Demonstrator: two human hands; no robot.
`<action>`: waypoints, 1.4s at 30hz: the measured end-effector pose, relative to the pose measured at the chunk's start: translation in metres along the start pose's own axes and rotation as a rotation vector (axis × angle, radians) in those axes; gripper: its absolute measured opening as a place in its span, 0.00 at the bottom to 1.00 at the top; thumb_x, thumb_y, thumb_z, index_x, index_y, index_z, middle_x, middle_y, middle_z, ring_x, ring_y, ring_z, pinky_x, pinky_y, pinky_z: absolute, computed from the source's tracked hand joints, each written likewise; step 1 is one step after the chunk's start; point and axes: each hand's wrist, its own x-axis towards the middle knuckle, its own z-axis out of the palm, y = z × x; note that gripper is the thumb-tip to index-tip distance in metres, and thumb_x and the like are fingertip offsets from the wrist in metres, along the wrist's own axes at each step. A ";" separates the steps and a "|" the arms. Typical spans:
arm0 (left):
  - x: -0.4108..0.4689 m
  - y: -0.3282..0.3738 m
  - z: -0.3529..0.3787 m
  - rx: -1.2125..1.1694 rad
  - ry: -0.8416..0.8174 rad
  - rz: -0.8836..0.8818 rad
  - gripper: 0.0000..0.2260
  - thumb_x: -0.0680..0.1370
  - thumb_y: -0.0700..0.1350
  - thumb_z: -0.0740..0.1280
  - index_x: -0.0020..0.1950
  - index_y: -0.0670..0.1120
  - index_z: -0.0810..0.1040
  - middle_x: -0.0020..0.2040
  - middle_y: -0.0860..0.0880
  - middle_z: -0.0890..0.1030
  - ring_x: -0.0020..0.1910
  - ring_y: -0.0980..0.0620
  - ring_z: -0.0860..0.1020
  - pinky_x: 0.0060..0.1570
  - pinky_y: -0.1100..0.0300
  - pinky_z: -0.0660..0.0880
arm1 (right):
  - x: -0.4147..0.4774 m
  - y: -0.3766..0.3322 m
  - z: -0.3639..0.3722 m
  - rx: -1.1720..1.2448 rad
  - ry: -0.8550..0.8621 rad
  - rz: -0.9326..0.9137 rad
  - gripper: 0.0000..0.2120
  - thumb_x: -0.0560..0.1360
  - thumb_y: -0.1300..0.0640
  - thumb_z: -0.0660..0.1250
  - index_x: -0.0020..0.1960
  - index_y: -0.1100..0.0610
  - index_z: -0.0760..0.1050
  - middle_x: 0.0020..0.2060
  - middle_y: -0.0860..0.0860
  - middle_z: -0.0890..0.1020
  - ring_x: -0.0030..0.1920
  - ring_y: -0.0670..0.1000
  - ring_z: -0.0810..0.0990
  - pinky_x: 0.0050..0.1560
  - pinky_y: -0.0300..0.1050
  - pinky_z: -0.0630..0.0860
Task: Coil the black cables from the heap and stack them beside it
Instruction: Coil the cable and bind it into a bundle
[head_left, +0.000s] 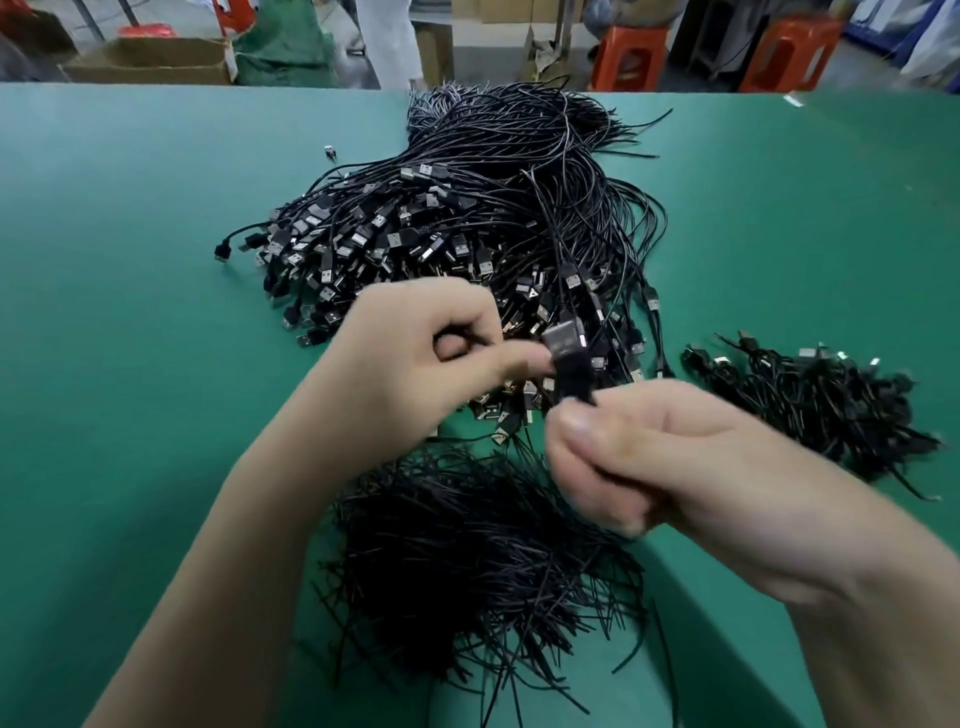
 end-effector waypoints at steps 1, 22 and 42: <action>-0.001 0.002 -0.003 -0.021 0.025 0.004 0.19 0.80 0.57 0.69 0.35 0.46 0.75 0.27 0.53 0.66 0.27 0.58 0.63 0.28 0.67 0.60 | 0.003 0.004 0.002 -0.069 0.057 0.049 0.20 0.82 0.45 0.60 0.35 0.51 0.79 0.26 0.48 0.69 0.28 0.47 0.66 0.33 0.35 0.65; -0.007 0.042 0.028 -0.091 -0.007 -0.020 0.12 0.85 0.42 0.64 0.44 0.47 0.82 0.26 0.61 0.76 0.25 0.65 0.72 0.29 0.74 0.62 | 0.024 0.016 -0.007 0.824 0.421 -0.236 0.17 0.75 0.56 0.60 0.48 0.61 0.86 0.47 0.55 0.83 0.42 0.50 0.78 0.34 0.40 0.70; 0.001 -0.003 0.015 -0.092 -0.353 -0.216 0.24 0.75 0.66 0.68 0.36 0.46 0.80 0.27 0.51 0.68 0.28 0.54 0.64 0.28 0.61 0.61 | -0.002 -0.011 -0.007 0.573 0.072 -0.179 0.19 0.84 0.50 0.54 0.39 0.54 0.74 0.25 0.45 0.73 0.22 0.40 0.66 0.23 0.33 0.60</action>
